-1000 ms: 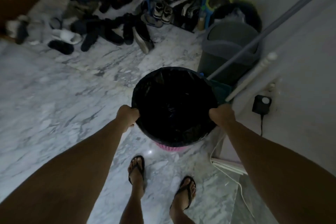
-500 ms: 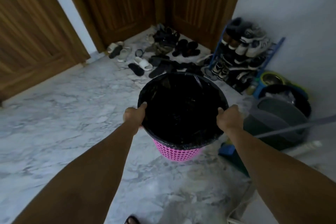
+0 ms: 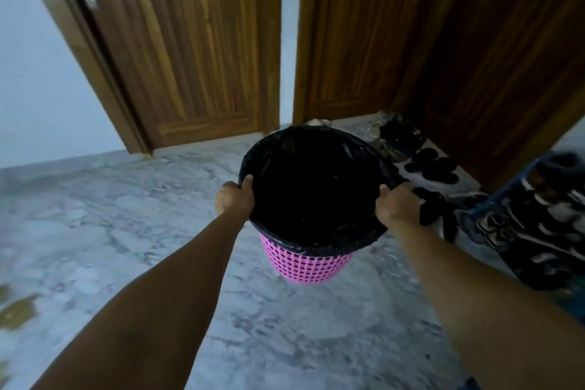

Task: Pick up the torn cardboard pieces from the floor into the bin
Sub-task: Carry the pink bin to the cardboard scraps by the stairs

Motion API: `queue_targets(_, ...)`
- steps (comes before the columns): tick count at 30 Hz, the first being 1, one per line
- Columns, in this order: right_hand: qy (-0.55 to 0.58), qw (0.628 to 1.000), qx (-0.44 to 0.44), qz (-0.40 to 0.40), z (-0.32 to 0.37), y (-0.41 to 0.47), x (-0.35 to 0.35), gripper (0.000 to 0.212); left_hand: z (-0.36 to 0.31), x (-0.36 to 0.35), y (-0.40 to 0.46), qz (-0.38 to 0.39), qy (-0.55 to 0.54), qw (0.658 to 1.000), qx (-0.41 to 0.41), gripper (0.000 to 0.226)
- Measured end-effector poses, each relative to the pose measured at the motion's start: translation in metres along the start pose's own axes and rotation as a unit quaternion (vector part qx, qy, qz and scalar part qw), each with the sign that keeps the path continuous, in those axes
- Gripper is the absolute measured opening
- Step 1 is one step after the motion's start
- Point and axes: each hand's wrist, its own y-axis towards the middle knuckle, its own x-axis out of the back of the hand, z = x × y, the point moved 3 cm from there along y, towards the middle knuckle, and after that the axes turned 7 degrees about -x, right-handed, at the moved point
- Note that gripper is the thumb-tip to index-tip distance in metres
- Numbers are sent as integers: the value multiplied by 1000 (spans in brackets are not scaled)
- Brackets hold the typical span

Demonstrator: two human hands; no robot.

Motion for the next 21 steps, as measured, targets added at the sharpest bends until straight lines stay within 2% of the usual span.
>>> queue_targets(12, -59, 983, 139, 107, 185, -38, -144, 50, 90, 157, 91, -159, -31, 982, 95, 60)
queue_targets(21, -74, 942, 258, 203, 328, -55, -269, 53, 139, 240, 145, -270, -57, 941, 196, 55)
